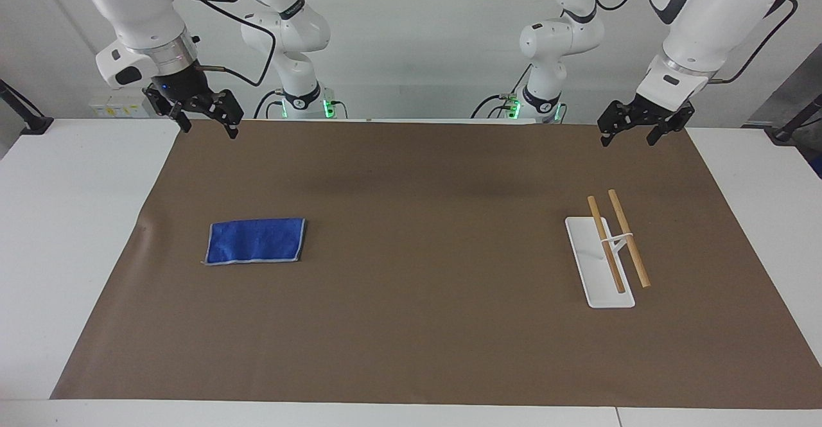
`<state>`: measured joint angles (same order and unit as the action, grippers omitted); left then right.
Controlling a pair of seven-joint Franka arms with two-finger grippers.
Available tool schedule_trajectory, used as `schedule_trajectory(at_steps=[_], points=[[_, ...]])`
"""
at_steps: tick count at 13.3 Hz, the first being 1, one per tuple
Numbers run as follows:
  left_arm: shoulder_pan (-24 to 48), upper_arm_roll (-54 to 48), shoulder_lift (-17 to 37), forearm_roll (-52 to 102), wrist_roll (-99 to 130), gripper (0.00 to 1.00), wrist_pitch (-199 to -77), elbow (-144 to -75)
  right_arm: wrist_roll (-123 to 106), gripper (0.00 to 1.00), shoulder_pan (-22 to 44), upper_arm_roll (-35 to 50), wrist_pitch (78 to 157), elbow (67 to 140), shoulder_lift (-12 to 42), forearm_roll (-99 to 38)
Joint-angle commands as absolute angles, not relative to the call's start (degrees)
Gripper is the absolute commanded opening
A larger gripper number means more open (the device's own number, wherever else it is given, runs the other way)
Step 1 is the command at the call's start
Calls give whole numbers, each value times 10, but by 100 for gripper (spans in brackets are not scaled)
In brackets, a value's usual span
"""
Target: Right arm passes towel to left arm to hang
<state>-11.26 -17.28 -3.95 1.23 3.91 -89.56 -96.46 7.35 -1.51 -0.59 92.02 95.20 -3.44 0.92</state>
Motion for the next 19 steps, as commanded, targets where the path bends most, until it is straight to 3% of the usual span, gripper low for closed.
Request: schedule_trajectory(at_steps=[1,10,15,19], points=[[-109,-170,-57,6,34,100,-893,-981,59,100,-32,-4,998,1039,-75,-3],[-108,-170,-57,6,36,100,-892,-982,-9,100,-46,-4,1176,1183,-64,-3],[-107,-170,-58,6,36,100,-892,-982,-71,100,-47,-4,1235,1201,-1,-3],[-107,-170,-58,6,37,100,-892,-982,-90,100,-53,-4,1330,1223,53,-3]])
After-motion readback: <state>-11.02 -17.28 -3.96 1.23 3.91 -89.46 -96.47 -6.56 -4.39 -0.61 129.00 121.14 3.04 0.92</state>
